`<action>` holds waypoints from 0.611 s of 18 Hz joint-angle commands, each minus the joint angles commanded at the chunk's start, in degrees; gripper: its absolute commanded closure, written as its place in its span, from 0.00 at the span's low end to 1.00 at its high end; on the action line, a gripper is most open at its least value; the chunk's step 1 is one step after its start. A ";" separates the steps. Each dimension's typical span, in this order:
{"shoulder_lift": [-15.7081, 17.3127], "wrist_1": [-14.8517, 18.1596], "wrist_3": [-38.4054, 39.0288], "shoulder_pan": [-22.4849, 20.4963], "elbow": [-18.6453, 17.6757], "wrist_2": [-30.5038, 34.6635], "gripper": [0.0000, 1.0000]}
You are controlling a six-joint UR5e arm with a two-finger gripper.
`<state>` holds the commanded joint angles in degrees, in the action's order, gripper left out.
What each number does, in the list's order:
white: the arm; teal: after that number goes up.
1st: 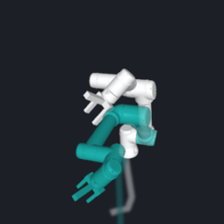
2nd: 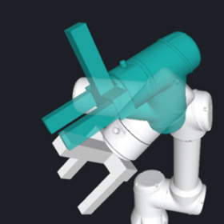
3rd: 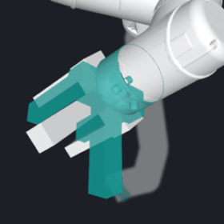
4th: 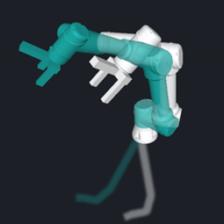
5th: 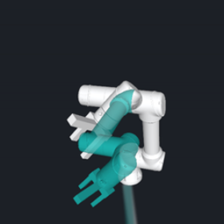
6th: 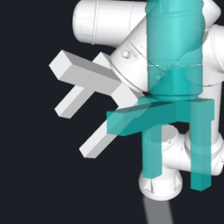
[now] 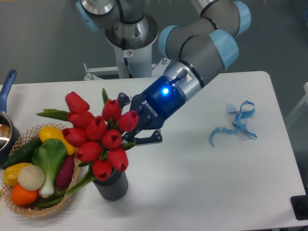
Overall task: Insert the flowers into the vase
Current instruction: 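Carry the tulips over the black vase and lower stems inside, then push the tulip stems down into the vase and open the gripper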
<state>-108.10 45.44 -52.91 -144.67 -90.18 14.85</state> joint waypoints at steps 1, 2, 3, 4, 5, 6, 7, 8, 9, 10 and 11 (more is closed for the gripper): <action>-0.09 0.00 0.00 0.00 0.09 0.09 0.97; -0.26 -0.52 -0.09 0.09 0.26 0.09 0.97; -0.61 -1.22 -0.09 0.35 -0.17 0.35 0.97; -0.96 -2.01 -0.18 0.53 -0.26 0.44 0.97; -1.05 -2.37 -0.18 0.70 -0.44 0.44 0.97; -1.14 -2.46 -0.26 0.71 -0.87 0.53 0.97; -1.23 -2.81 -0.35 0.79 -1.31 0.70 0.97; -1.49 -3.51 -0.35 0.79 -1.75 0.79 0.97; -1.67 -4.21 -0.35 0.79 -2.37 0.88 0.97; -1.84 -4.57 -0.44 0.79 -2.90 0.97 0.97; -2.19 -4.92 -0.70 0.79 -3.42 0.97 0.97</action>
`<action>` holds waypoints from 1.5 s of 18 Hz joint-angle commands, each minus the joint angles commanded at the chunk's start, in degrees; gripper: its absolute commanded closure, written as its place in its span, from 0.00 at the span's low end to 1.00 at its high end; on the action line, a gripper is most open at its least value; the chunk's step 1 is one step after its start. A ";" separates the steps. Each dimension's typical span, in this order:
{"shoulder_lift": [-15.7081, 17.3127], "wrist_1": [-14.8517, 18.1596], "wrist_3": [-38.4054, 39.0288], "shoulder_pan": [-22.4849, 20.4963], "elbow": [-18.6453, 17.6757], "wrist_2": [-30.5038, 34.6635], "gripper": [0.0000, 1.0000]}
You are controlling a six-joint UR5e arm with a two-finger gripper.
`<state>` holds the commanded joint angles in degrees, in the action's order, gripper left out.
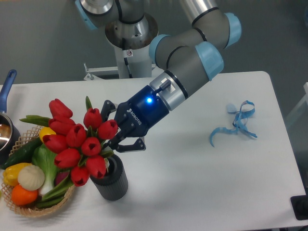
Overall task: Insert the flowers into the vase
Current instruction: 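Push the tulip stems down into the vase and open the gripper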
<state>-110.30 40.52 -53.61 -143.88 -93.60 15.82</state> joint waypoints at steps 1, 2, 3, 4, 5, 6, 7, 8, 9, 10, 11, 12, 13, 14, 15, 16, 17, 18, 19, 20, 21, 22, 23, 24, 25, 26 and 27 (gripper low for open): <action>-0.18 -0.35 -1.22 0.00 -0.61 0.00 0.97; -0.44 -0.36 -3.06 0.00 -1.14 0.00 0.97; -0.53 -0.36 -4.82 0.00 -1.76 0.00 0.97; -0.53 -0.36 -6.23 0.00 -2.55 0.09 0.96; -0.70 -0.44 -7.29 0.00 -3.16 0.09 0.95; -0.97 -0.44 -8.60 0.00 -3.69 0.09 0.95; -1.06 -0.44 -9.92 0.00 -4.13 0.09 0.93; -1.23 -0.44 -11.24 0.00 -4.66 0.09 0.92; -1.50 -0.44 -12.64 0.00 -5.27 0.09 0.92; -1.58 -0.44 -14.14 0.00 -5.97 0.09 0.90; -1.67 -0.44 -15.28 0.00 -6.68 0.17 0.90; -1.67 -0.44 -16.17 0.00 -7.29 0.09 0.89; -1.67 -0.44 -16.44 0.00 -7.56 0.09 0.88; -1.67 -0.44 -16.44 0.00 -7.56 0.09 0.86; -1.76 -0.44 -16.44 0.00 -7.65 0.17 0.84; -1.85 -0.44 -16.44 0.00 -7.74 0.18 0.82; -1.85 -0.44 -16.44 0.00 -8.09 0.18 0.81; -1.85 -0.44 -16.53 0.00 -8.53 0.52 0.78; -1.76 -0.44 -16.44 0.00 -8.88 2.01 0.75; -1.67 -0.44 -16.44 0.00 -8.97 3.15 0.70; -1.67 -0.44 -16.44 -0.09 -8.97 3.42 0.62; -1.76 -0.44 -16.44 -0.09 -8.97 3.43 0.50; -1.76 -0.44 -16.35 -0.09 -9.06 3.51 0.41; -1.67 -0.36 -16.18 -0.09 -9.23 3.60 0.31; -1.59 -0.36 -16.17 -0.09 -9.41 3.60 0.25; -1.59 -0.44 -16.17 -0.17 -9.67 3.60 0.21; -1.59 -0.44 -16.09 -0.18 -9.67 3.60 0.18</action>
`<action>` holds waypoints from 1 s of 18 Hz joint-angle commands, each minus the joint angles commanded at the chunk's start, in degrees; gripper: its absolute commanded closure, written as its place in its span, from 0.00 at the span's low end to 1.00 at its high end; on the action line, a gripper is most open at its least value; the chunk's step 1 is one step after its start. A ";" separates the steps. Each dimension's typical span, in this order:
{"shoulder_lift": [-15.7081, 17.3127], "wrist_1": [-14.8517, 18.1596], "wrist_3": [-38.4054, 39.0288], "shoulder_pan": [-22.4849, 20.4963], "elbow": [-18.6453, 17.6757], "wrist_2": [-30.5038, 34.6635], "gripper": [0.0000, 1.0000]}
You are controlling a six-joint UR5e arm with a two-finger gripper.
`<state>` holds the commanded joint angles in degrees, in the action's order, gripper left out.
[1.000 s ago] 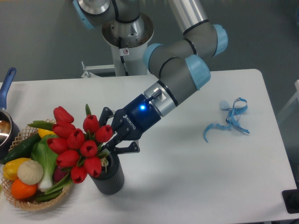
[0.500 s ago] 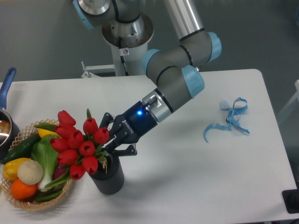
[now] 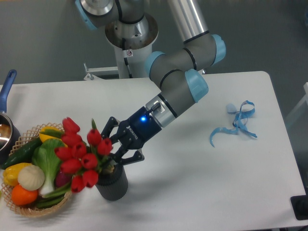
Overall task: Insert the flowers into the vase
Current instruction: 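Push the tulip stems down into the vase and open the gripper, then withdraw the open gripper away from the vase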
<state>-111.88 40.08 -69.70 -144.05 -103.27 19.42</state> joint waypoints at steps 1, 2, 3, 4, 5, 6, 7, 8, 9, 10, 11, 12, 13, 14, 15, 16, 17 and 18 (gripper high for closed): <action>0.09 0.00 0.00 -0.09 -0.09 0.09 0.15; 0.09 0.09 0.09 -0.17 -0.09 0.00 0.13; 0.09 0.09 0.09 -0.35 -0.17 0.09 0.10; 0.17 0.00 0.09 -0.53 -0.44 0.00 0.09; 0.26 0.00 0.09 -0.88 -0.61 0.09 0.07; 0.44 0.00 0.09 -1.31 -0.96 0.00 0.06; 0.44 0.00 0.09 -1.49 -0.97 0.00 0.05; 0.61 0.09 0.18 -1.67 -0.97 0.00 0.05; 0.96 0.00 0.18 -2.19 -0.97 0.00 0.04; 1.40 0.09 0.26 -2.55 -1.05 0.00 0.02; 1.67 0.09 0.26 -2.72 -1.23 0.00 0.02; 1.76 0.09 0.26 -2.90 -1.32 0.00 0.01; 2.11 0.09 0.26 -3.42 -1.67 0.09 0.01; 2.63 0.09 0.26 -4.04 -1.84 0.09 0.00; 2.98 0.09 0.18 -4.30 -1.76 0.09 0.00; 2.99 0.09 0.09 -4.92 -1.76 0.09 0.00; 3.16 0.09 0.00 -5.70 -1.76 0.09 0.00; 3.60 0.09 0.00 -6.41 -1.84 0.09 0.00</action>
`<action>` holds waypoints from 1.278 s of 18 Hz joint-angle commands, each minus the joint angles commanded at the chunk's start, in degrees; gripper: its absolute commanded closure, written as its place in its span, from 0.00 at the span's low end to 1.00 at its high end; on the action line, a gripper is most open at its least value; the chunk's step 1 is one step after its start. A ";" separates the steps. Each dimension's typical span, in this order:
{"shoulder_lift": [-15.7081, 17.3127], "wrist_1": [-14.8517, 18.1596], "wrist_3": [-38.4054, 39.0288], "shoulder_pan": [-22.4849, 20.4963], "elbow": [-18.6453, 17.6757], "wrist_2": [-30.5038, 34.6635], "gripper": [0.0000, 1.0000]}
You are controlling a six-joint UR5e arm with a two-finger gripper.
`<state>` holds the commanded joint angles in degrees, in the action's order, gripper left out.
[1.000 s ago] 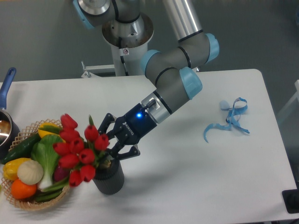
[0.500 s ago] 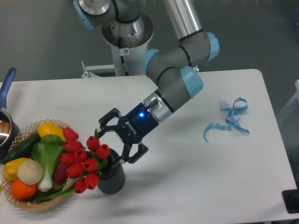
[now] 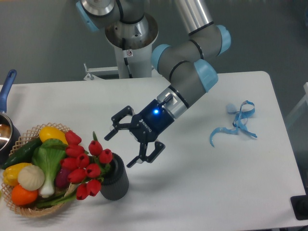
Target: Insert the flowers into the vase
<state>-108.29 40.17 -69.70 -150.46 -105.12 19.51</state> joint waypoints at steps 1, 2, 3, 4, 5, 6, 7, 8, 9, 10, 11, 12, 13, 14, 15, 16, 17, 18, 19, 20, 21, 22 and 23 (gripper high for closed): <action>0.53 0.00 0.00 -0.79 0.00 0.00 0.00; 0.88 0.00 0.09 -1.67 -0.09 -0.09 0.00; 1.32 0.00 0.09 -2.55 -0.26 -0.09 0.00; 1.58 0.00 0.09 -3.34 -0.35 -0.09 0.00; 1.93 0.00 0.00 -4.39 -0.70 -0.09 0.00; 2.29 0.00 -0.09 -5.45 -1.23 -0.09 0.00; 2.99 0.00 -0.17 -6.50 -1.67 0.00 0.00; 3.60 0.09 -0.18 -7.56 -2.11 0.09 0.00; 4.04 0.09 -0.26 -8.52 -2.28 0.09 0.00; 4.05 0.09 -0.26 -9.40 -2.37 0.09 0.00; 4.05 0.09 -0.35 -10.19 -2.29 0.09 0.00; 4.05 0.09 -0.35 -11.16 -2.29 0.09 0.00; 4.05 0.09 -0.35 -11.95 -2.29 0.09 0.00; 4.05 0.09 -0.35 -12.66 -2.29 0.17 0.00; 4.05 0.09 -0.35 -13.36 -2.29 0.18 0.00; 3.96 0.09 -0.35 -14.06 -2.20 0.18 0.00; 3.87 0.09 -0.44 -14.68 -2.11 0.35 0.00; 3.78 0.09 -0.44 -15.55 -1.94 1.40 0.00; 3.61 0.09 -0.53 -16.61 -1.67 2.54 0.00; 3.61 0.00 -0.53 -17.40 -1.41 4.11 0.00; 3.52 0.09 -0.53 -18.45 -0.89 5.87 0.00; 3.52 0.00 -0.53 -19.42 -0.79 7.37 0.00; 3.69 0.00 -0.53 -20.39 -0.79 8.77 0.00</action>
<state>-104.59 40.17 -70.22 -170.85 -105.91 28.29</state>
